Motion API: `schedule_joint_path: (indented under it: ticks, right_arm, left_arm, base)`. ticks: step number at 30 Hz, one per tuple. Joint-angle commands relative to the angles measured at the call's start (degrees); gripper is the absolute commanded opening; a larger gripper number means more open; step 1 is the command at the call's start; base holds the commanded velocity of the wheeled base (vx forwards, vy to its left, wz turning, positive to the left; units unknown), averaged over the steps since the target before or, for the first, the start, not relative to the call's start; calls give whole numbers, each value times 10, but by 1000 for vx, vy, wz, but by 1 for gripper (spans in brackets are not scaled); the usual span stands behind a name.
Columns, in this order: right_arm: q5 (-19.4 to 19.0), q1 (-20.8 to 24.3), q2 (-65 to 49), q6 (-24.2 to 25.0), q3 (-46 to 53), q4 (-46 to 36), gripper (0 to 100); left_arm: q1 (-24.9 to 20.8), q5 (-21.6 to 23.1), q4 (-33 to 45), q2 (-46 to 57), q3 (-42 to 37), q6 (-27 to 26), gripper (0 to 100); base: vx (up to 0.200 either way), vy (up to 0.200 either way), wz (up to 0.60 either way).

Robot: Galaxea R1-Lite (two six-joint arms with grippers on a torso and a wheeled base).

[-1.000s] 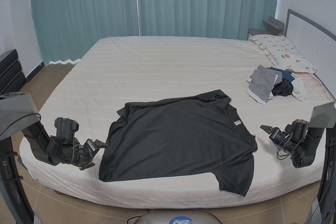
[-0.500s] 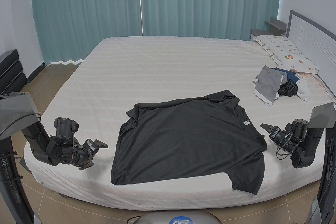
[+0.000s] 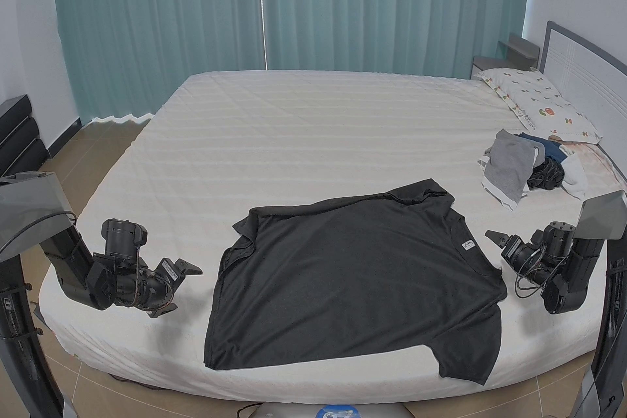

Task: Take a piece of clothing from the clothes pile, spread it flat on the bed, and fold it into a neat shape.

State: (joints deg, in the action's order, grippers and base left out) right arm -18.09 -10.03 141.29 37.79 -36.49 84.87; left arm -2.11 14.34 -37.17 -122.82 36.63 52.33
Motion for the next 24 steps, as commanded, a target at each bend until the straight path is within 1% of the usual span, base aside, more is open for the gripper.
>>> schedule_joint_path:
  ticks: [1, 4, 13, 24]
  right_arm:
    - [0, 0, 0, 0, 0, 0, 100]
    - [-1, 0, 0, 0, 1, 0, 100]
    - [-1, 1, 0, -1, 0, 0, 100]
    - [-1, 2, 0, -1, -3, -1, 100]
  left_arm:
    - [-1, 0, 0, 0, -1, 0, 100]
    - [-1, -1, 1, -1, -1, -1, 100]
    - [-3, -4, 1, 2, -1, 0, 100]
    - [-11, -4, 1, 4, -1, 8, 100]
  base:
    - [0, 0, 0]
    - [0, 0, 0]
    - [0, -200, 0]
    - [0, 0, 0]
